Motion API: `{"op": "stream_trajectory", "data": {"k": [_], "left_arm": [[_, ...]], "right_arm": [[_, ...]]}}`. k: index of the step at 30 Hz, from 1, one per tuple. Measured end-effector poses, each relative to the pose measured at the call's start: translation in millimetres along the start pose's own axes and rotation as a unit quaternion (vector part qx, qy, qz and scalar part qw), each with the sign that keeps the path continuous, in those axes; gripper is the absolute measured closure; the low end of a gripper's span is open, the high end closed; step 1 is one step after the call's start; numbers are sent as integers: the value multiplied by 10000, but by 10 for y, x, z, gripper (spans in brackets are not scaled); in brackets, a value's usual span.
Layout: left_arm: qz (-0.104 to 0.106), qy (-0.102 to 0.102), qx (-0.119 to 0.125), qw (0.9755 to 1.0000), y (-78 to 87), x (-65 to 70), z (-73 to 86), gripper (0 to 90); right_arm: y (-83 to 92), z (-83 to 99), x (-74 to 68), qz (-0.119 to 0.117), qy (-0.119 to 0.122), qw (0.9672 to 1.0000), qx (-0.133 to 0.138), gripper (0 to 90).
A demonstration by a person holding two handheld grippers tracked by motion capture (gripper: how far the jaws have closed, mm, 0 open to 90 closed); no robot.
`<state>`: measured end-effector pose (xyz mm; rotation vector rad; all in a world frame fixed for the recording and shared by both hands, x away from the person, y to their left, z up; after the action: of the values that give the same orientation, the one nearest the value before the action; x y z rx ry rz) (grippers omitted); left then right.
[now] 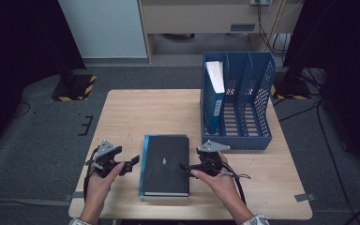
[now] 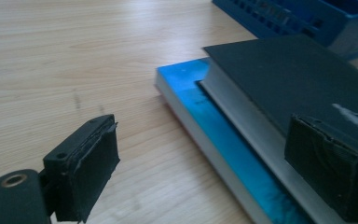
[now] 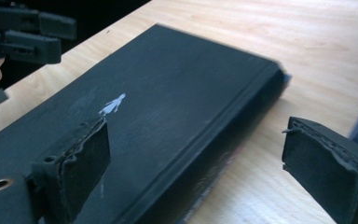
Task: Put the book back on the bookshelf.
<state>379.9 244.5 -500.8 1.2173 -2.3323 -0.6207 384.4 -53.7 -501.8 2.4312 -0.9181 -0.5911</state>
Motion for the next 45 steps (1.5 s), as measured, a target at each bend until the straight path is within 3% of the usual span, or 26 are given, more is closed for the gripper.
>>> {"op": "stream_trajectory", "data": {"k": [9,16,19,24,30,45], "left_arm": [[353,-407,-237,9983,-132,280,-13,104],[661,-520,-460,9954,-267,438,19,119],[706,-532,-462,9950,-280,455,17,126],[978,-431,-473,9931,-306,453,18,188],[1102,-350,-524,9919,-341,450,2,207],[1207,-438,-572,9901,-439,482,-61,209]], "right_arm": [[-104,61,-97,-134,128,9997,-171,63],[-189,100,-105,-228,62,9992,-312,49],[-203,108,-101,-287,7,9991,-300,47],[-237,113,-92,-435,-132,9984,-328,41],[-258,112,-82,-476,-178,9982,-310,32],[-244,153,0,-502,-424,9974,-307,2]]}}
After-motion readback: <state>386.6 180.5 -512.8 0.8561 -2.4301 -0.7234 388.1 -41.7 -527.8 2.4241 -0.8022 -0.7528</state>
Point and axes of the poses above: each handheld gripper's, and its own axes: y roughly backward along the jaws, z roughly out of its underside, x roughly to its right, the point moved 4 cm from there along -y, roughly forward along the jaws, and after that the axes turned 4 degrees about -x, right-handed, at the moved point
